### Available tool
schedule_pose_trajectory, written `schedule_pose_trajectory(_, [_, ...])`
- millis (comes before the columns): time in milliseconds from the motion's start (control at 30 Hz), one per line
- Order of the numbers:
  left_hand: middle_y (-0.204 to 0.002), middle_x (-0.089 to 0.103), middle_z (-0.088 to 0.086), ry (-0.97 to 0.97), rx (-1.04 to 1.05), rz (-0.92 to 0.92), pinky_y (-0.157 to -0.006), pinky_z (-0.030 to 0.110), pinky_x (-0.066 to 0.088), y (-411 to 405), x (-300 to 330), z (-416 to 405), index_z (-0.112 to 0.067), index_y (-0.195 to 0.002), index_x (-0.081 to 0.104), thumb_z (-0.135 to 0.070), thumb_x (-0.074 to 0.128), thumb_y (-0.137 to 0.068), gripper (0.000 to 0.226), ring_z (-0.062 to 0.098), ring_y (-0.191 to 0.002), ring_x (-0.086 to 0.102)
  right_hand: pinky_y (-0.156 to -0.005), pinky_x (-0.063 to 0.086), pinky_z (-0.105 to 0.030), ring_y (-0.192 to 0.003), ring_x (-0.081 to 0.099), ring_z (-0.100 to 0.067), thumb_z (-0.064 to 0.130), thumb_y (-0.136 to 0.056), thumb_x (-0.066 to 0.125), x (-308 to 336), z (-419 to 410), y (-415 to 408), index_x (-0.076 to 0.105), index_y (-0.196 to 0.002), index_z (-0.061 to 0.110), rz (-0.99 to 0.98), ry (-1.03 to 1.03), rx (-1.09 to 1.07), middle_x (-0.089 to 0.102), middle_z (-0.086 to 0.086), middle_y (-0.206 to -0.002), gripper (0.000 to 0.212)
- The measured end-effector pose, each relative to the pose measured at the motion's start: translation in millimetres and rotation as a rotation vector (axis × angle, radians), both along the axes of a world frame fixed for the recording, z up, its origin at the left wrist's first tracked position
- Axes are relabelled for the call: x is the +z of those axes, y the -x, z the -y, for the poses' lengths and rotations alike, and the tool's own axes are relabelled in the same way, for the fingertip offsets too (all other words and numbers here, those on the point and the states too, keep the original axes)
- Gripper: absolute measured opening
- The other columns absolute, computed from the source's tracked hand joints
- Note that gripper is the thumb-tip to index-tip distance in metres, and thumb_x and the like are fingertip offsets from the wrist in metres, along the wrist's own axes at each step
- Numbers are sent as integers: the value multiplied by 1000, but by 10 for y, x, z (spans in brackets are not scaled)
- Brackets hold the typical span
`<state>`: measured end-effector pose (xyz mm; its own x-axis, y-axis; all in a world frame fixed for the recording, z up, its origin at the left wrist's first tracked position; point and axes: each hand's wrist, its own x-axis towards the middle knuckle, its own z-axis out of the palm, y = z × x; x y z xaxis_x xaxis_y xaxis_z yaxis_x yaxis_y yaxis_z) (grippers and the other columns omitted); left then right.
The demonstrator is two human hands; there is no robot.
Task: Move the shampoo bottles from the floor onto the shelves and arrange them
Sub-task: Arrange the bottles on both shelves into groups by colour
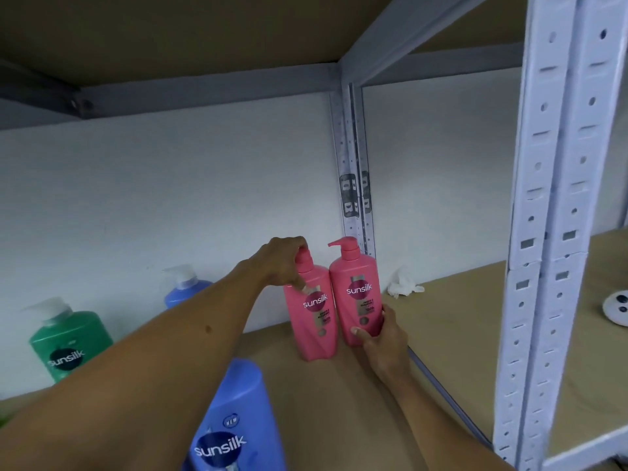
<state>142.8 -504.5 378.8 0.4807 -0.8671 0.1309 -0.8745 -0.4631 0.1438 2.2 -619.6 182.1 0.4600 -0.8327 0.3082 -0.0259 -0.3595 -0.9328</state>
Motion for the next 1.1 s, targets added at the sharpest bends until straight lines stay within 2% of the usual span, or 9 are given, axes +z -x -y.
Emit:
schedule_pose_trajectory(133, [-123,57,8,3,-31,-43,-81,29,44,-24,14,-35,-14,-127,48,-21,89,-62,77,19,-95,51,-67,42,-7,-84,58,-5,17,-77,79,-10,-2,-19,49,-126,11,1,9,0,59,10,-98,58])
schedule_pose_trajectory(267, [-121,56,8,13,-33,-48,-79,29,43,-54,-9,-40,-14,-126,48,-15,87,-64,74,20,-96,51,-74,48,-18,-85,58,-8,20,-76,79,-9,-10,-42,48,-126,11,-4,20,-5,59,8,-101,59])
schedule_pose_trajectory(500, [-118,57,7,32,1,-42,-80,31,46,-71,-54,-16,-15,-125,47,-17,88,-62,75,22,-96,53,-78,52,-27,-90,62,-14,20,-76,79,-48,18,-50,49,-122,12,-14,37,-12,62,4,-103,56])
schedule_pose_trajectory(767, [-117,56,7,20,12,-63,-84,35,49,-59,-69,-24,-16,-125,45,-18,87,-64,74,24,-98,54,-78,51,-24,-91,62,-12,22,-76,79,-80,27,-46,49,-123,14,-2,58,-4,62,6,-105,56])
schedule_pose_trajectory(867, [-123,55,10,-17,24,-75,-88,36,49,-22,-42,-37,-17,-131,40,-19,86,-67,80,25,-102,54,-75,49,-21,-90,61,-12,21,-75,80,-66,-2,-20,49,-122,15,5,55,-1,61,6,-104,57])
schedule_pose_trajectory(933, [-134,49,11,-37,39,-89,-91,35,46,32,-3,-62,-18,-143,29,-21,85,-69,93,27,-113,52,-73,47,-18,-92,60,-11,20,-74,81,-61,-42,14,48,-121,17,23,40,1,60,7,-105,58])
schedule_pose_trajectory(1000, [-142,44,12,-37,58,-87,-94,33,43,108,66,-120,-17,-149,20,-22,84,-71,101,29,-122,49,-78,51,-23,-98,61,-13,19,-74,81,-63,-95,68,48,-124,15,17,30,3,61,6,-110,60])
schedule_pose_trajectory(1100, [-144,42,11,-11,61,-57,-93,31,42,221,220,-271,-14,-148,23,-23,81,-74,95,27,-125,47,-84,50,-28,-106,61,-15,18,-77,78,-83,-208,184,45,-132,14,-32,54,-1,62,5,-116,65])
